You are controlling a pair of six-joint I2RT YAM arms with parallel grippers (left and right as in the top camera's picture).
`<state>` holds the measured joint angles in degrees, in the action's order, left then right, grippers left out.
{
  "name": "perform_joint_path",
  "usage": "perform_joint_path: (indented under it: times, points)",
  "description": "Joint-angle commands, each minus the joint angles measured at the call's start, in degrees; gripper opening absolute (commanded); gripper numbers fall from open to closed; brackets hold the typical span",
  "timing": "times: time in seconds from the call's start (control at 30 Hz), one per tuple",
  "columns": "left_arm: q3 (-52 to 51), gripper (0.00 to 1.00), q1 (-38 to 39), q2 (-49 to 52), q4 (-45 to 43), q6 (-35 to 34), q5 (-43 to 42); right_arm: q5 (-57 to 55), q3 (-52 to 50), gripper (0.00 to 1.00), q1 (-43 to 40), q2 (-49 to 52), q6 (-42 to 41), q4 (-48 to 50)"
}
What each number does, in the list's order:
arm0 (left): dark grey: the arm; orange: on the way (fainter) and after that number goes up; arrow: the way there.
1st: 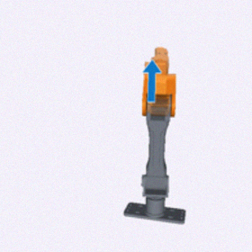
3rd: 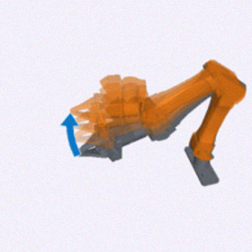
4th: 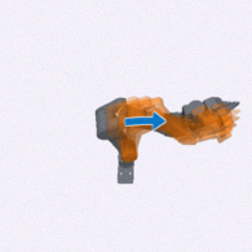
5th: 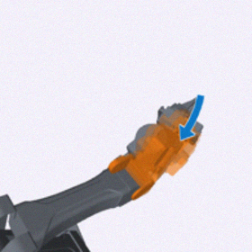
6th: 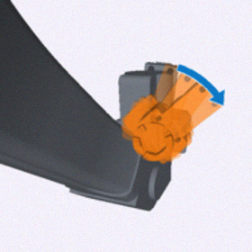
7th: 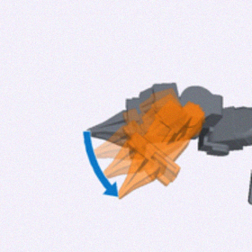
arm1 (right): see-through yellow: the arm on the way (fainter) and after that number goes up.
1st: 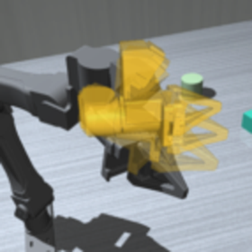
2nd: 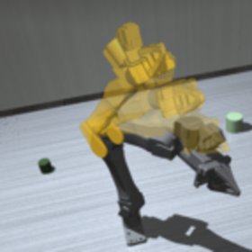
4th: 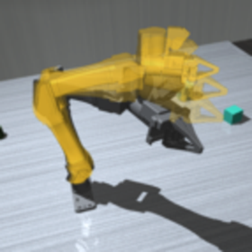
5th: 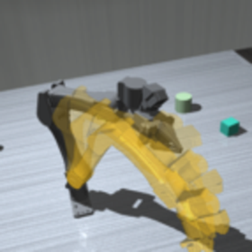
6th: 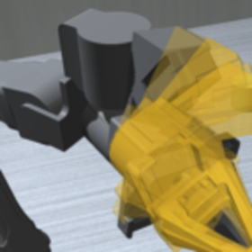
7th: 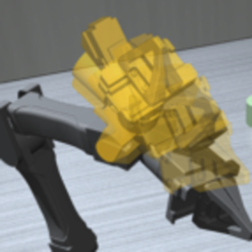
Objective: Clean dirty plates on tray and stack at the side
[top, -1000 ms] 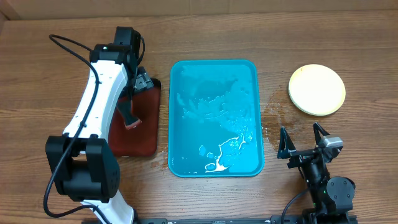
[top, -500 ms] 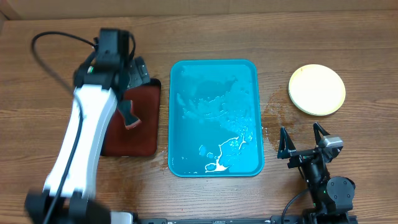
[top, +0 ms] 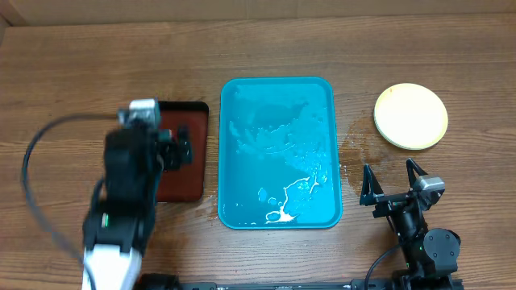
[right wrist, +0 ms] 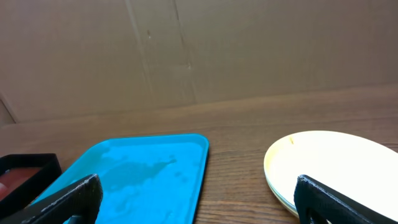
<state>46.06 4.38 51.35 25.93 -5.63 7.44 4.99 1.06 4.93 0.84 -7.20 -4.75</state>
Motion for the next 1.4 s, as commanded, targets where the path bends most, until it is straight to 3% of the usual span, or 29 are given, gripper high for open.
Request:
perform_joint_path:
  times: [0.0,0.17,0.4,0.73,0.93,1.03,1.37]
  points:
    - [-7.54,1.0,-0.61,-12.0,-3.41,4.9,-0.9,-0.66,-0.59,1.0,0.26,-0.68,0.42,0.24]
    - [-15.91,1.0,-0.63,-22.69,-6.21,5.49,-0.92,-0.66,-0.59,1.0,0.26,-0.68,0.39,0.24]
    - [-29.33,0.99,-2.16,-37.07,-18.4,5.86,-0.92,-0.66,-0.59,1.0,0.26,-0.68,0.39,0.24]
    - [-41.48,1.0,-2.23,-50.21,-26.99,3.87,-0.96,-0.66,-0.59,1.0,0.26,-0.68,0.42,0.24]
    - [-45.92,1.0,-2.23,-51.19,-26.8,3.89,-3.04,-0.66,-0.59,1.0,0.26,-0.68,0.39,0.22]
    - [-45.81,1.0,-2.23,-51.19,-21.73,4.37,-3.85,-0.66,-0.59,1.0,0.26,-0.68,0.39,0.24]
    - [-45.79,1.0,-2.23,-51.15,-21.68,5.66,-5.18,-0.66,-0.59,1.0,0.26,-0.68,0.39,0.24]
